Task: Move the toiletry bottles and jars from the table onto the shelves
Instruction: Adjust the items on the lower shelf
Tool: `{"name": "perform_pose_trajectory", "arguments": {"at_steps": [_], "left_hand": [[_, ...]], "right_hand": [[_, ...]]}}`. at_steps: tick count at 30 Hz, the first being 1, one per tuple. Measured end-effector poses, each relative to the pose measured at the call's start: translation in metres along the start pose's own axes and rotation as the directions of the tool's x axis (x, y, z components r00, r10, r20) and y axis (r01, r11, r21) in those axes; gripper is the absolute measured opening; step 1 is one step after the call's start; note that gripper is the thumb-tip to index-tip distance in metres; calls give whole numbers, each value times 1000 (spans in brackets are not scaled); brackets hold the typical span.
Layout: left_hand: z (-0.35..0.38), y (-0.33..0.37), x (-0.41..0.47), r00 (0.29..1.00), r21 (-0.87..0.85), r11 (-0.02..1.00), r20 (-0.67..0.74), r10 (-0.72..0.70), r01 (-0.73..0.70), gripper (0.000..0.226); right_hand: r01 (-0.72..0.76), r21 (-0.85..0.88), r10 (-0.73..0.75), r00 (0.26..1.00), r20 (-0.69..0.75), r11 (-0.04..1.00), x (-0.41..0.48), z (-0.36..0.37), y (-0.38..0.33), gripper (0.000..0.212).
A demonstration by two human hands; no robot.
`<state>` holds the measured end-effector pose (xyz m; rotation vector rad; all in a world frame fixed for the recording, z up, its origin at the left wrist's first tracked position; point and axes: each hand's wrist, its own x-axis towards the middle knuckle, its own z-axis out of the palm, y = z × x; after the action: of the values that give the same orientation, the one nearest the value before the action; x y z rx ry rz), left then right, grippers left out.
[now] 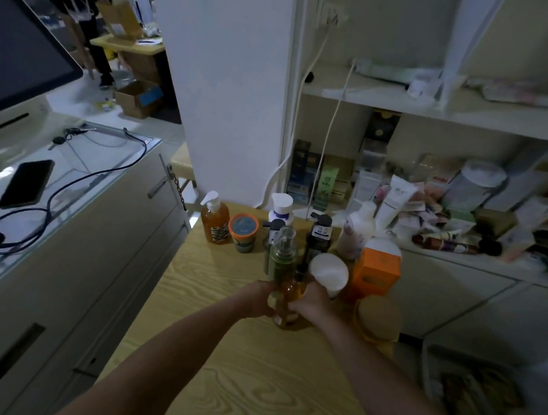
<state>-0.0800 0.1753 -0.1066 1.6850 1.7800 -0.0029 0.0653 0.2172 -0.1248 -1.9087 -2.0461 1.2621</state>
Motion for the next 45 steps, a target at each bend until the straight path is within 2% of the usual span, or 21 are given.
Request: {"name": "perform_pose_trajectory", "arguments": {"at_steps": [3, 6, 10, 12, 15, 17, 19, 21, 24, 25, 27, 30, 34, 37, 39, 42, 45], "left_hand": [[3, 1, -1, 999, -62, 997, 15, 41, -40, 66], [9, 4, -5, 994, -194, 976, 16, 105, -100, 60], [14, 14, -13, 974, -291, 933, 19, 227, -212, 67], [13, 21, -17, 963, -365, 901, 40, 265, -233, 71], [10, 37, -31, 927, -473, 835, 91, 364, -282, 62], [13, 49, -42, 888, -521, 792, 126, 441, -319, 58], [19, 59, -54, 841, -547, 767, 193, 505, -335, 53], [30, 69, -66, 787, -581, 760, 306, 536, -292, 44], [56, 87, -87, 708, -617, 746, 408, 577, -252, 45], [65, 95, -97, 668, -625, 737, 437, 602, -256, 46], [84, 112, -116, 582, -642, 721, 492, 648, -260, 47], [111, 143, -146, 475, -628, 723, 562, 677, -288, 45], [146, 187, -190, 352, -566, 719, 629, 693, -403, 38], [170, 218, -229, 246, -548, 683, 664, 706, -483, 36], [193, 237, -259, 193, -547, 660, 676, 711, -515, 42], [222, 260, -316, 99, -590, 601, 664, 741, -539, 45], [254, 274, -372, -28, -618, 567, 689, 724, -545, 50]], "right_hand": [[-10, 119, 14, 999, -33, 993, -6, -8, 0, 56], [-28, 184, 42, 996, -75, 982, -19, -16, 1, 67], [-43, 220, 87, 978, -192, 974, -47, -27, -1, 59], [-19, 298, 104, 956, -273, 954, -64, -32, 1, 60], [17, 401, 157, 906, -394, 916, -98, -33, 11, 66], [36, 438, 190, 868, -460, 898, -130, -30, 21, 58], [61, 546, 250, 843, -476, 835, -163, -25, 31, 40], [57, 705, 337, 849, -407, 707, -199, -18, 47, 35], [68, 842, 355, 886, -297, 535, -252, -1, 77, 61], [65, 859, 354, 894, -276, 507, -270, 7, 85, 67], [109, 886, 373, 879, -297, 450, -303, 22, 96, 65], [233, 918, 466, 805, -367, 321, -348, 38, 117, 71], [398, 864, 516, 693, -504, 310, -415, 55, 142, 65], [458, 848, 619, 592, -515, 267, -468, 63, 156, 69], [458, 836, 680, 511, -526, 303, -504, 70, 169, 77], [452, 816, 732, 405, -548, 361, -562, 86, 180, 64], [505, 783, 787, 285, -548, 363, -623, 111, 188, 53]]}}
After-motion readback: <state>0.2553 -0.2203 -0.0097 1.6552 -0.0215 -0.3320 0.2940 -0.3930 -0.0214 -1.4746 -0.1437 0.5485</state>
